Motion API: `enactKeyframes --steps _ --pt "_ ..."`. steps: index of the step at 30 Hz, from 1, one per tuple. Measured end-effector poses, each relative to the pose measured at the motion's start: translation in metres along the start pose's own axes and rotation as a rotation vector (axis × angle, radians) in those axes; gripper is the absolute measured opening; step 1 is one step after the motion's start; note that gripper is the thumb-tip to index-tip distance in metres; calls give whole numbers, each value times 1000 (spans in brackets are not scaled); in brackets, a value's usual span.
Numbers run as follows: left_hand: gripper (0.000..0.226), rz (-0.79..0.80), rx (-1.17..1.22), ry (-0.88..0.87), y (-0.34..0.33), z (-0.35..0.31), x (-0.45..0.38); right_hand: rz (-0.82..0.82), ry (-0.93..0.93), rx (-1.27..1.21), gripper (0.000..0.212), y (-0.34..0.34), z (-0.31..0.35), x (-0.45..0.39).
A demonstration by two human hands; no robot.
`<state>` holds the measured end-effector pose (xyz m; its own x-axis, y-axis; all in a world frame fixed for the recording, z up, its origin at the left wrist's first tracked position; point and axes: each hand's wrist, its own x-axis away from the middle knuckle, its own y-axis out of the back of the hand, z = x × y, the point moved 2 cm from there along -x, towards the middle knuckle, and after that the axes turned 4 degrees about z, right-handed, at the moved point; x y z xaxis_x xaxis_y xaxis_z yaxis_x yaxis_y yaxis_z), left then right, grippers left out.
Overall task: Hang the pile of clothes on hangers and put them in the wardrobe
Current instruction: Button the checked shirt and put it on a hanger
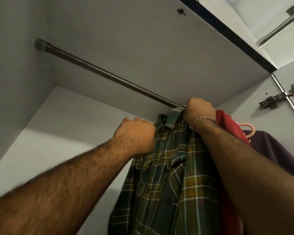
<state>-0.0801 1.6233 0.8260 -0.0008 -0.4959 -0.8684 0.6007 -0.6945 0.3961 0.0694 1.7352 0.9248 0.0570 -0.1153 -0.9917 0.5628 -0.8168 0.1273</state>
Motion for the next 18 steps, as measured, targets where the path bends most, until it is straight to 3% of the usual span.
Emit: enactKeyframes --steps 11,14,18 --pt "28 -6 36 35 13 -20 15 64 -27 -34 12 22 -26 10" --pt "36 -5 32 57 15 -33 27 67 45 12 18 27 -32 26" --pt "52 -77 59 91 20 -48 62 -19 300 142 46 35 -29 70"
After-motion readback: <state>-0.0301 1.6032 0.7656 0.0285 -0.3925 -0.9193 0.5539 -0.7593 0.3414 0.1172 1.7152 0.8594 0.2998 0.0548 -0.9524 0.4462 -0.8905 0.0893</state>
